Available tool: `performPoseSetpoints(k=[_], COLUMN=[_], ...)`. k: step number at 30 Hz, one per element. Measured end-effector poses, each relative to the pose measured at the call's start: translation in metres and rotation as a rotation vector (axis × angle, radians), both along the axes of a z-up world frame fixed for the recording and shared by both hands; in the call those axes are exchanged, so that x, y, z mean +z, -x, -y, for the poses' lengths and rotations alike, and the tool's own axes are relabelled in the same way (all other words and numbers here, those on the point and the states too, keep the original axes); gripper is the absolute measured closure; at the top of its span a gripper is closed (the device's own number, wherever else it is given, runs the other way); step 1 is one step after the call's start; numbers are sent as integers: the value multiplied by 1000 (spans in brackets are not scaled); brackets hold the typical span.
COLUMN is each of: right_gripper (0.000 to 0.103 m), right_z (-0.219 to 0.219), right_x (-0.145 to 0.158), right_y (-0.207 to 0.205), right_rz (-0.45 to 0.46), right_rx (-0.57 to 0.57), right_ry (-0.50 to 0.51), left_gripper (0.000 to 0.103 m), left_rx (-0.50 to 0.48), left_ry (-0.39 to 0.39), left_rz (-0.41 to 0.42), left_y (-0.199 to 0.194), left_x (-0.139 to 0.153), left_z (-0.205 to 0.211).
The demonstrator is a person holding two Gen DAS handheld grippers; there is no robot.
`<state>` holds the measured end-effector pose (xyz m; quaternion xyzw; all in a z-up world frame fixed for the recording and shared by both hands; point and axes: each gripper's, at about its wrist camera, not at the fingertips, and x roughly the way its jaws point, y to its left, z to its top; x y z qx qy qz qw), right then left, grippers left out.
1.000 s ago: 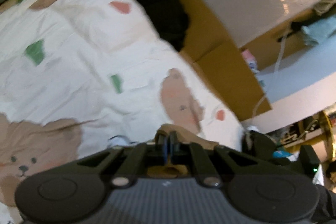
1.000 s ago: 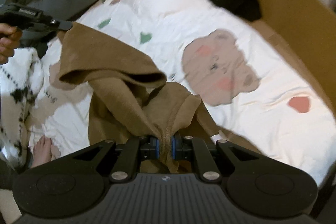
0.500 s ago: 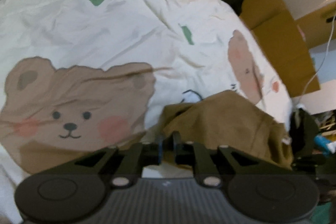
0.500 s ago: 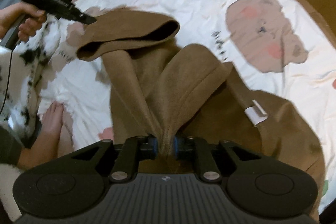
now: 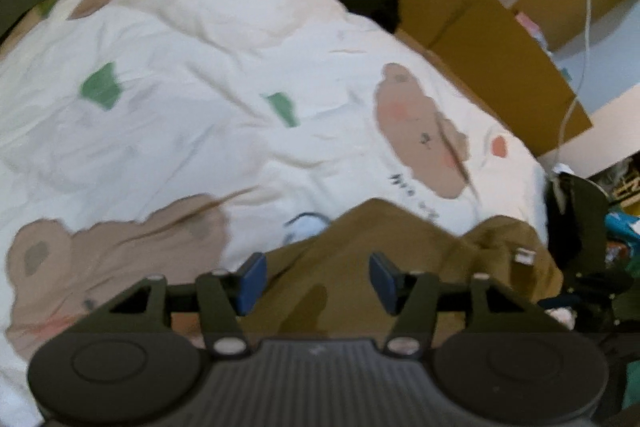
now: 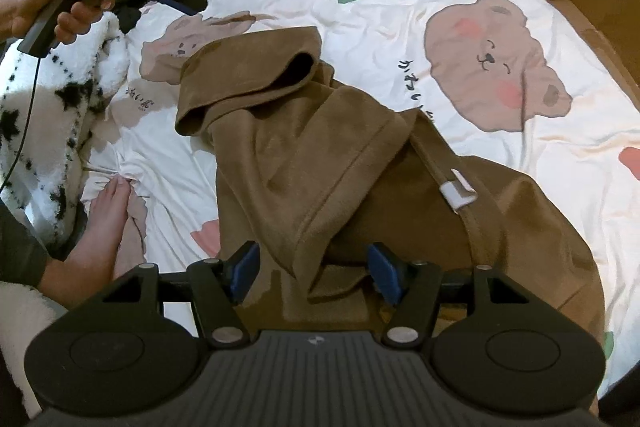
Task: Fold clothes
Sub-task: 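Lower the shirt onto the duvet with both tools and spread it flat, then open the left tool and release the shirt edge onto the duvet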
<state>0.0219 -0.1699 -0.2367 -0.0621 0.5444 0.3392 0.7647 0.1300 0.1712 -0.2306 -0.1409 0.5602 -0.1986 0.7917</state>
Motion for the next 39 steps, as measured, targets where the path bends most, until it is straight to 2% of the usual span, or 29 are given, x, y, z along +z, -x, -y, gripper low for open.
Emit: performPoseSetpoints(k=[2,3,10,12,14,17,24,27,30,31,32,33,35,39], right_gripper=[38,38,38,38,38,38,38,38,38,38,38,38,38,38], right_z=[5,7,29,36,46,64,94,105,110,113,115,117,119,121], right_x=[3,5,8,6,3,-2,-15,-22,-26,-28,-29,-29,-29,-27], right_y=[1,1,0,1,1,4,11,15,17,18,20,21,23,23], right_rz=[3,9,56,63,63,64,54,51,43,42,44,47,51,52], right_rx=[-9,-11,-72,-96,-124,-159,-203,-213,-225,-230,-232,-231,-231,-232], right_ry=[-14,-19,-3,9,21,33,37,43,45,46,47,50,53,48], left_gripper=[35,34,30,25,18,18,18,20,32,41,53,60,96,100], left_rx=[-17,-55,-172,-197,-224,-245,-327,-355,-369,-374,-384,-409,-438,-448], left_ry=[17,18,-47,-63,-102,-153,-352,-399,-406,-402,-407,-420,-417,-432], left_rz=[-5,-7,-38,-36,-30,-40,-41,-46,-55,-55,-50,-38,-53,-50], left_y=[-5,-8,-13,-14,-17,-22,-27,-27,-27,-27,-27,-25,-22,-17], left_x=[2,4,2,4,6,3,-10,-17,-21,-20,-20,-19,-18,-10], left_z=[15,28,96,109,129,148,185,191,191,190,189,187,180,160])
